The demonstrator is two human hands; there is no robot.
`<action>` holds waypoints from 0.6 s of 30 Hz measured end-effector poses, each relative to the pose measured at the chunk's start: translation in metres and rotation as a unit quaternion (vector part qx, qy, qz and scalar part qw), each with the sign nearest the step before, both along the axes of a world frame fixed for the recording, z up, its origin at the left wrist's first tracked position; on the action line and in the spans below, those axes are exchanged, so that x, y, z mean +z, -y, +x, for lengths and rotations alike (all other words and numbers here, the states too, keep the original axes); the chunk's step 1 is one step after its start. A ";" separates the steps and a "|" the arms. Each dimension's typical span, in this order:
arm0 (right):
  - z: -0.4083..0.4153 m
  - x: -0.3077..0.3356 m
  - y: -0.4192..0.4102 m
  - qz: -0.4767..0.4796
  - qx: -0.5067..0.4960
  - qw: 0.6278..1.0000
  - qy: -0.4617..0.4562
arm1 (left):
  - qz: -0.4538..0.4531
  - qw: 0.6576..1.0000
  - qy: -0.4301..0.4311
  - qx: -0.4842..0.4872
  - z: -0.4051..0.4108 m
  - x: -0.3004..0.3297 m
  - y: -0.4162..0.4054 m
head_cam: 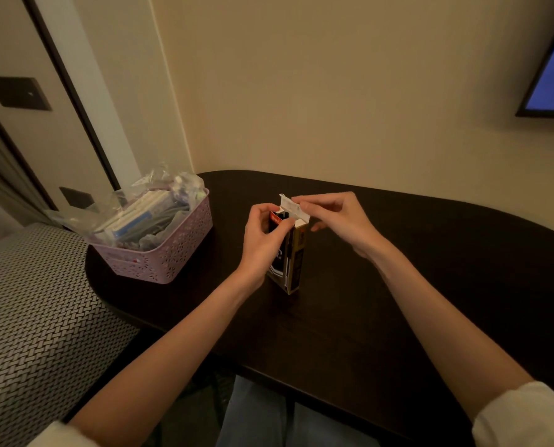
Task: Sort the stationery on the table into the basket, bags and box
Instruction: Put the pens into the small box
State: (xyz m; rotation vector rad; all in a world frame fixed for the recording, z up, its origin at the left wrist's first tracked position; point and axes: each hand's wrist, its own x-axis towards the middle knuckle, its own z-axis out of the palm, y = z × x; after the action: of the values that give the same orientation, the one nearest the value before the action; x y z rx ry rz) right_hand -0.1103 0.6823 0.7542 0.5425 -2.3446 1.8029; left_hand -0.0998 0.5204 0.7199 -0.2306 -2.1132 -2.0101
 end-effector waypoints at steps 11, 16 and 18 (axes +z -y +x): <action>0.000 -0.003 -0.007 0.055 -0.008 0.997 -0.052 | -0.034 0.990 0.031 -0.131 -0.013 -0.011 0.023; 0.001 -0.008 -0.002 0.091 -0.015 0.993 -0.070 | -0.154 0.979 -0.013 -0.136 -0.015 -0.023 0.018; 0.001 -0.009 -0.001 0.080 -0.025 0.994 -0.066 | -0.153 0.980 -0.021 -0.129 -0.016 -0.028 0.017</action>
State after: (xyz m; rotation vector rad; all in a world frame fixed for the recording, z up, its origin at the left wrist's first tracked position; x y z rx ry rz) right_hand -0.1094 0.6837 0.7449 0.5988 -2.4016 1.5174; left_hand -0.1154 0.5032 0.6921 -0.6218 -2.4659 -1.7730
